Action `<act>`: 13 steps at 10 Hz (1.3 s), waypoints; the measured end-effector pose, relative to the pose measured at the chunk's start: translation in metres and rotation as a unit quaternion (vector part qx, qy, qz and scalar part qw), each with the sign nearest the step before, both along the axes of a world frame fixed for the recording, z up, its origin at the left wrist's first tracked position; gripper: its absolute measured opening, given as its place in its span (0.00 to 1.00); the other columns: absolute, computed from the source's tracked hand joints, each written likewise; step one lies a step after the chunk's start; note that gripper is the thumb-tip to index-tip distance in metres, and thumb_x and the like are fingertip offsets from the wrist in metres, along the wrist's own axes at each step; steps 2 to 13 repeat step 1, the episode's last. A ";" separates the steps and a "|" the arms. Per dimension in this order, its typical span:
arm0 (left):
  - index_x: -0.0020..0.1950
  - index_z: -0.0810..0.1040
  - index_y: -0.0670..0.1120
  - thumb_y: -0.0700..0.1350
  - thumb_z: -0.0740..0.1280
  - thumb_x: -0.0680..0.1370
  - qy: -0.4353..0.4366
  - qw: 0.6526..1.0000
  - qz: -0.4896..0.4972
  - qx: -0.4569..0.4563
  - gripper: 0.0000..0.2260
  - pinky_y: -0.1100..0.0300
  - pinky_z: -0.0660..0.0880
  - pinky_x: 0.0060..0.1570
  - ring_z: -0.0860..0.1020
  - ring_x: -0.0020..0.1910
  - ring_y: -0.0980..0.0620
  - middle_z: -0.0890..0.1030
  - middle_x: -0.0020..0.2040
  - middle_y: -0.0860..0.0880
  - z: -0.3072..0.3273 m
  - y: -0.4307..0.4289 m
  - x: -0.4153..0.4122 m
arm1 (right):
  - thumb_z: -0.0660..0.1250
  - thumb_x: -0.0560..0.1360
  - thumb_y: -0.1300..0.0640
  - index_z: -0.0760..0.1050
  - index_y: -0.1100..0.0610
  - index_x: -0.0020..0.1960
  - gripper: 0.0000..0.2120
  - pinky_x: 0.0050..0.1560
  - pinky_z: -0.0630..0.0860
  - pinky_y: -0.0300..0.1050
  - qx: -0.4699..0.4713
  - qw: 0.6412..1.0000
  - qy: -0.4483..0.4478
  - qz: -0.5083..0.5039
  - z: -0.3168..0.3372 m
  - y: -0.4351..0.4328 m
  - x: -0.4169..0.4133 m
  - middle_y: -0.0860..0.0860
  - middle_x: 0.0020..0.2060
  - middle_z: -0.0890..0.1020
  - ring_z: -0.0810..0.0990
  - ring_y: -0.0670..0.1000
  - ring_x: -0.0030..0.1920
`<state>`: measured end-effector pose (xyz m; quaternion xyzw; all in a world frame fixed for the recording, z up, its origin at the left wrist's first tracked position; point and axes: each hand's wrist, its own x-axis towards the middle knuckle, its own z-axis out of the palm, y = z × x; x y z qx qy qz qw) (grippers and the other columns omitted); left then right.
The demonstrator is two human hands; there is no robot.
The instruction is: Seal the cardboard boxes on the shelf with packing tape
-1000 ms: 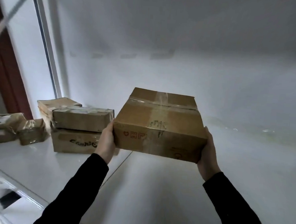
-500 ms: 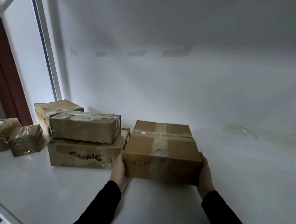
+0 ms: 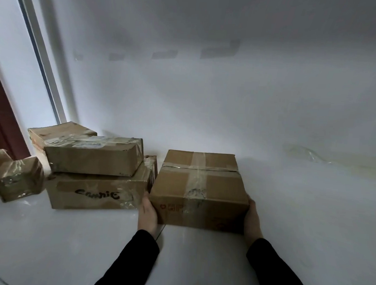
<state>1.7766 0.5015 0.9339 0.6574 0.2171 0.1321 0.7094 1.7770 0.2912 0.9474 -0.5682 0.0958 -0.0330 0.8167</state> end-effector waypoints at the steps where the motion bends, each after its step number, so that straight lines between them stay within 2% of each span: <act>1: 0.72 0.63 0.37 0.50 0.47 0.83 0.015 0.998 0.032 0.057 0.23 0.54 0.59 0.68 0.65 0.70 0.39 0.66 0.71 0.36 0.003 0.003 -0.007 | 0.47 0.80 0.41 0.77 0.52 0.55 0.24 0.43 0.79 0.32 -0.038 0.999 0.009 -0.004 -0.007 -0.001 0.003 0.52 0.48 0.82 0.80 0.49 0.47; 13: 0.72 0.63 0.37 0.50 0.47 0.83 0.015 0.998 0.032 0.057 0.23 0.54 0.59 0.68 0.65 0.70 0.39 0.66 0.71 0.36 0.003 0.003 -0.007 | 0.47 0.80 0.41 0.77 0.52 0.55 0.24 0.43 0.79 0.32 -0.038 0.999 0.009 -0.004 -0.007 -0.001 0.003 0.52 0.48 0.82 0.80 0.49 0.47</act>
